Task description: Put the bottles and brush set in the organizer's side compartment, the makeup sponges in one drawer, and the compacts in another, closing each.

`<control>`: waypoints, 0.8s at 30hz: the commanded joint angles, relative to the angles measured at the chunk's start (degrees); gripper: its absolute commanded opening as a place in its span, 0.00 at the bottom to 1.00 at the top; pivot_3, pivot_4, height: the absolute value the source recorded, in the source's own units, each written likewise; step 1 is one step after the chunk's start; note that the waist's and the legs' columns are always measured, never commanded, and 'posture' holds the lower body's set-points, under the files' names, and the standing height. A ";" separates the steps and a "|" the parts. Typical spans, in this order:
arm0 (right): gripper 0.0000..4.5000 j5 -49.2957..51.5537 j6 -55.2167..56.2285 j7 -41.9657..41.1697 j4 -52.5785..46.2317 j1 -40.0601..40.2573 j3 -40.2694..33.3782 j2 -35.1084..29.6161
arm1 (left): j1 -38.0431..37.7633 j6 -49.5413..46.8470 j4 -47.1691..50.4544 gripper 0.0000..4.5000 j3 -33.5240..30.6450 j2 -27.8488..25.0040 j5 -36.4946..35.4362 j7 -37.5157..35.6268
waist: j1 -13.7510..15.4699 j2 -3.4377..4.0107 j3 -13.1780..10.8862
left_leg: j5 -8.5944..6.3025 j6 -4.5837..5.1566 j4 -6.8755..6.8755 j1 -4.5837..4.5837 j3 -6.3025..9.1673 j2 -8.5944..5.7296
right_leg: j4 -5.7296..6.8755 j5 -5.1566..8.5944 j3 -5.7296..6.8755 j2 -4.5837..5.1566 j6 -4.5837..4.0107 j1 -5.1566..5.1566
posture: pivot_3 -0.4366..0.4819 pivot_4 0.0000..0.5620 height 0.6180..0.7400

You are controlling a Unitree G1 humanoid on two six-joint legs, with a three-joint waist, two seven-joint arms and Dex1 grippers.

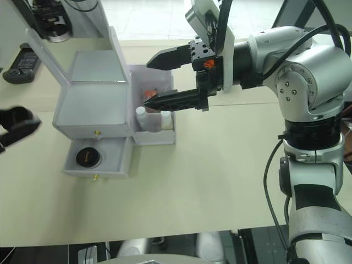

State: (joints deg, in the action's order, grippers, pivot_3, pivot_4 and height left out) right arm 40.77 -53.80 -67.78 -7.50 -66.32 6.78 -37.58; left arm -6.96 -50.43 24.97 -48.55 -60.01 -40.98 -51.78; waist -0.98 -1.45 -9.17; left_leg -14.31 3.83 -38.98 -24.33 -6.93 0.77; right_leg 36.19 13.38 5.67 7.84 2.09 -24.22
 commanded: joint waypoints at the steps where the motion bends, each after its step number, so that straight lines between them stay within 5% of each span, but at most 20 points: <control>1: 1.00 2.09 -0.63 -1.40 -0.80 -1.26 -2.23 -0.65 | -3.51 1.21 3.83 0.65 -6.17 -2.84 -4.88 -13.76 | -0.12 0.02 -0.02 | 0.02 -0.04 0.01 0.00 -0.01 0.04 | -0.02 0.00 0.00 -0.07 -0.01 -0.01 | 0.48 0.27 1.00; 6: 1.00 0.93 1.35 -1.52 0.18 0.10 -2.11 -0.35 | -5.87 3.30 5.30 0.65 0.97 -6.09 -4.38 -20.49 | 0.24 0.24 -0.06 | 0.14 -0.24 0.03 0.11 0.01 0.11 | -0.10 0.09 -0.08 -0.27 -0.16 0.01 | 0.48 0.27 1.00; 10: 1.00 1.06 1.31 -0.09 -1.05 0.93 -2.46 -0.04 | -1.39 10.38 3.92 0.65 17.95 -7.66 4.74 -15.68 | 0.72 0.26 -0.06 | 0.14 -0.24 0.02 0.12 0.02 0.10 | -0.06 0.09 -0.10 -0.27 -0.16 0.04 | 0.48 0.27 1.00; 14: 1.00 2.08 0.24 1.68 -2.95 1.83 -3.49 -0.34 | 4.46 16.54 0.51 0.65 28.16 -7.09 10.63 -14.54 | 0.66 0.26 -0.06 | 0.14 -0.22 0.02 0.00 0.00 0.09 | 0.04 0.03 -0.10 -0.32 -0.22 -0.05 | 0.48 0.27 1.00; 24: 1.00 4.32 -1.26 6.31 -5.63 3.10 -5.58 0.31 | 17.12 17.42 -3.83 0.65 40.15 -3.29 12.73 -13.42 | 0.73 0.25 -0.06 | 0.16 -0.20 0.01 -0.01 0.00 0.12 | 0.10 0.03 -0.07 -0.39 -0.20 -0.02 | 0.48 0.27 1.00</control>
State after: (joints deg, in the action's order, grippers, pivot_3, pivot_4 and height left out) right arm 44.08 -54.87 -62.22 -11.23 -62.72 3.35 -37.24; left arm 8.81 -33.55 20.73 -8.78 -63.30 -29.02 -65.13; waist -0.24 -1.20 -9.23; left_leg -14.16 3.62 -38.97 -24.33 -6.93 0.89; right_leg 36.29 13.41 5.60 7.45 1.89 -24.23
